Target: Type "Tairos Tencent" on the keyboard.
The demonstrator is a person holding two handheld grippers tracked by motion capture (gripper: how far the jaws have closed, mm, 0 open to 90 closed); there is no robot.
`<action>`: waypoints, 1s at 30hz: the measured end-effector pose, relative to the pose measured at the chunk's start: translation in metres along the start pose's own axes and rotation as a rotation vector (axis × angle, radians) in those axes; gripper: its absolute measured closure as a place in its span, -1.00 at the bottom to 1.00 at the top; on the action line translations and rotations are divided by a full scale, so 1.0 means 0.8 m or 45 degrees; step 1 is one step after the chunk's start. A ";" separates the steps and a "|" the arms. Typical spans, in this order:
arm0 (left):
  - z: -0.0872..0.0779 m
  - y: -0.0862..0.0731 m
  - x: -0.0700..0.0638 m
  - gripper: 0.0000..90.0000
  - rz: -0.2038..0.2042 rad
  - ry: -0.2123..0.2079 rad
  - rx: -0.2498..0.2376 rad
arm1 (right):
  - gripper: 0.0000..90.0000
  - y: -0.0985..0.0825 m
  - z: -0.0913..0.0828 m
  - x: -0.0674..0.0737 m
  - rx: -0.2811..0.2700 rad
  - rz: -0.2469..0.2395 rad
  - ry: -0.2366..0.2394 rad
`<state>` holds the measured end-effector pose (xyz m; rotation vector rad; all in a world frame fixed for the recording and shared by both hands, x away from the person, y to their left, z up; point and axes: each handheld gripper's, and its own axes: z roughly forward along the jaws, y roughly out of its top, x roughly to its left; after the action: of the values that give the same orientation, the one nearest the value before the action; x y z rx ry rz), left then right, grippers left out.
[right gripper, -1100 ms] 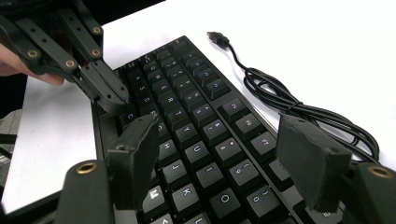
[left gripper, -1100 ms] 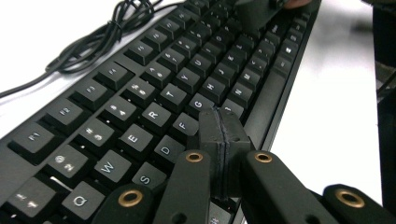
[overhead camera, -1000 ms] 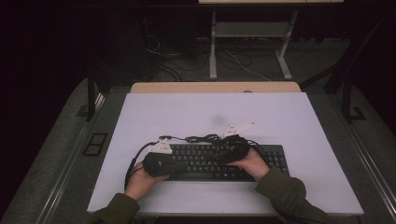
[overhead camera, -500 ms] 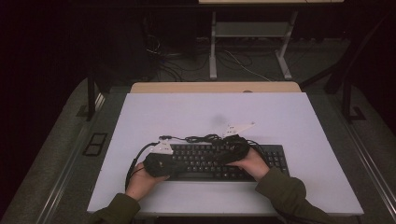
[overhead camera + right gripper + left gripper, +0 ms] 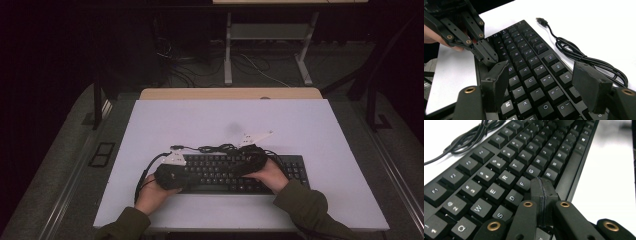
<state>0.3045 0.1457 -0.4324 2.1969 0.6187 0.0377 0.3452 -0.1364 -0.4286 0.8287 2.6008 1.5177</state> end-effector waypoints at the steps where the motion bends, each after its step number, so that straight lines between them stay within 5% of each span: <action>1: -0.001 0.001 -0.001 0.98 -0.002 0.001 -0.005 | -0.34 0.000 0.000 0.000 0.000 -0.002 0.000; 18: -0.008 0.008 0.007 0.98 -0.006 0.028 -0.053 | -0.34 -0.001 0.000 0.000 0.005 -0.002 0.001; 30: -0.008 0.012 0.028 0.98 -0.045 0.108 -0.084 | -0.34 -0.001 0.000 0.000 0.008 -0.002 0.001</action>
<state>0.3264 0.1553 -0.4250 2.1290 0.6940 0.1320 0.3448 -0.1366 -0.4295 0.8267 2.6077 1.5102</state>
